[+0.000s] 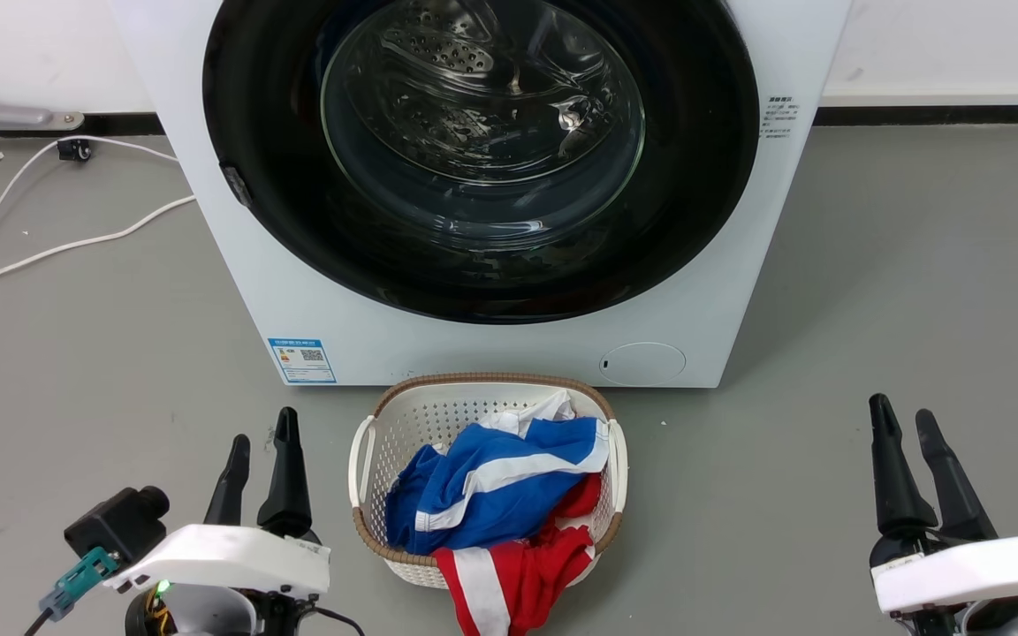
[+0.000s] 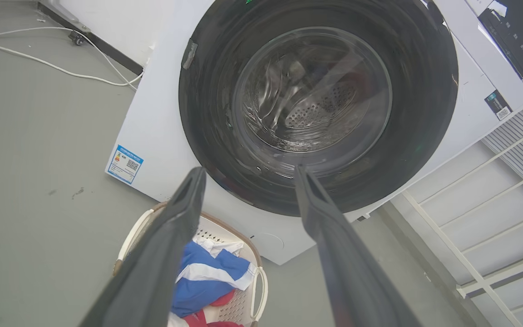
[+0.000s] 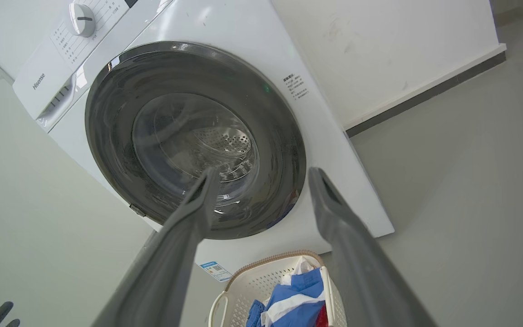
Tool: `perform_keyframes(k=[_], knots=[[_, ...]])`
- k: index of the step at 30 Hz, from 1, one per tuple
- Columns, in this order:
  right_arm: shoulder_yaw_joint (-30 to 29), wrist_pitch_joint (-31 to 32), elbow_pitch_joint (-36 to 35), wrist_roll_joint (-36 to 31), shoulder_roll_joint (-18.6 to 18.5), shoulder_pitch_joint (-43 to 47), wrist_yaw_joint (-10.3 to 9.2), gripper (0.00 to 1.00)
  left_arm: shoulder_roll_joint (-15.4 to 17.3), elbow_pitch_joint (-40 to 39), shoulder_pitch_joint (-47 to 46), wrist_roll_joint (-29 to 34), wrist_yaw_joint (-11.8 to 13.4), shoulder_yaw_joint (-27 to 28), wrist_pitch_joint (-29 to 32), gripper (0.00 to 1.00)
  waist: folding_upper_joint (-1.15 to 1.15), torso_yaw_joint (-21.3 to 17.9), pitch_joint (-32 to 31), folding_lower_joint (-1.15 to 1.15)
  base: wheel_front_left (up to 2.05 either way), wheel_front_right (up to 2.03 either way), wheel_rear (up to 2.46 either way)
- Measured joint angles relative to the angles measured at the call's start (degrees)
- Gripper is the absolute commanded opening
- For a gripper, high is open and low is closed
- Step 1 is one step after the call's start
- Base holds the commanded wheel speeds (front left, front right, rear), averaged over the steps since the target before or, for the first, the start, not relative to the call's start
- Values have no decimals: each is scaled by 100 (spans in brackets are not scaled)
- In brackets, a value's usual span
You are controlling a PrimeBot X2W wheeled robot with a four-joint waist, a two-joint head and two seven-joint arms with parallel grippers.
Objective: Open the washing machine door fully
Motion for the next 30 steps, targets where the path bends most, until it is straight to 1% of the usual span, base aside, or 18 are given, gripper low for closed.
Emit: perform_keyframes(k=[10, 16, 30], knots=[[10, -170, -180, -744, -1, 110, 1, 100, 63, -112, 54, 648, 112, -192, -175, 100, 0, 5, -27, 0, 0, 0, 0], [1, -268, -285, -1121, -1, 165, 1, 100, 67, -170, 105, 1023, 121, -268, -266, 100, 0, 10, -39, 0, 0, 0, 0], [-18, -467, -431, -1826, -1, 307, 1, 100, 66, -226, 200, 1860, 186, -358, -478, 100, 0, 30, -56, 0, 0, 0, 0]])
